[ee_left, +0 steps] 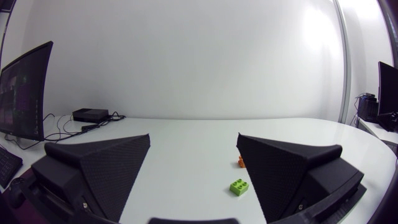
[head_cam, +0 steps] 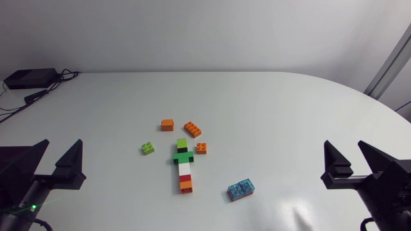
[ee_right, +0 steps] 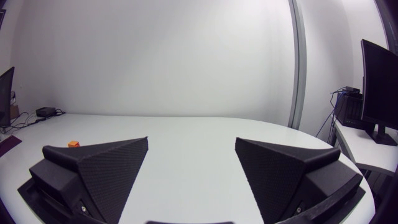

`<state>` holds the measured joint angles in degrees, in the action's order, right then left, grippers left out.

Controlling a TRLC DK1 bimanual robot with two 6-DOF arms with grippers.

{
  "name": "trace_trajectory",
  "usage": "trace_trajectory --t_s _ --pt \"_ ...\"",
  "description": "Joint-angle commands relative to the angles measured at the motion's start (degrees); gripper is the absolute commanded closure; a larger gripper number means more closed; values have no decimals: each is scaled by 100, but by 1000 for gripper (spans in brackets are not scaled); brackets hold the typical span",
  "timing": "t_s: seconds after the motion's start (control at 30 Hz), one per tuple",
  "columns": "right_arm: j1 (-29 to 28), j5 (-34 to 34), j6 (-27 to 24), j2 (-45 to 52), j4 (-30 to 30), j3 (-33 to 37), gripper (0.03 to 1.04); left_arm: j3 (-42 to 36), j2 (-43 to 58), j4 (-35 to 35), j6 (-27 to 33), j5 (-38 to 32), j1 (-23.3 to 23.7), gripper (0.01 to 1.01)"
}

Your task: Separate the duplo bricks

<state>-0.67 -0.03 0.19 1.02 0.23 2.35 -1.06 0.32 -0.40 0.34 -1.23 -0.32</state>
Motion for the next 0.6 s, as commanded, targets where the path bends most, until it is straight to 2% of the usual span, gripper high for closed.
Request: trace_trajectory --t_s 0.0,0.57 --pt "49 -32 34 65 -111 -235 57 88 -84 -39 -16 36 5 54" --pt "67 -32 34 -75 -102 -235 57 88 -93 -65 28 36 40 54"
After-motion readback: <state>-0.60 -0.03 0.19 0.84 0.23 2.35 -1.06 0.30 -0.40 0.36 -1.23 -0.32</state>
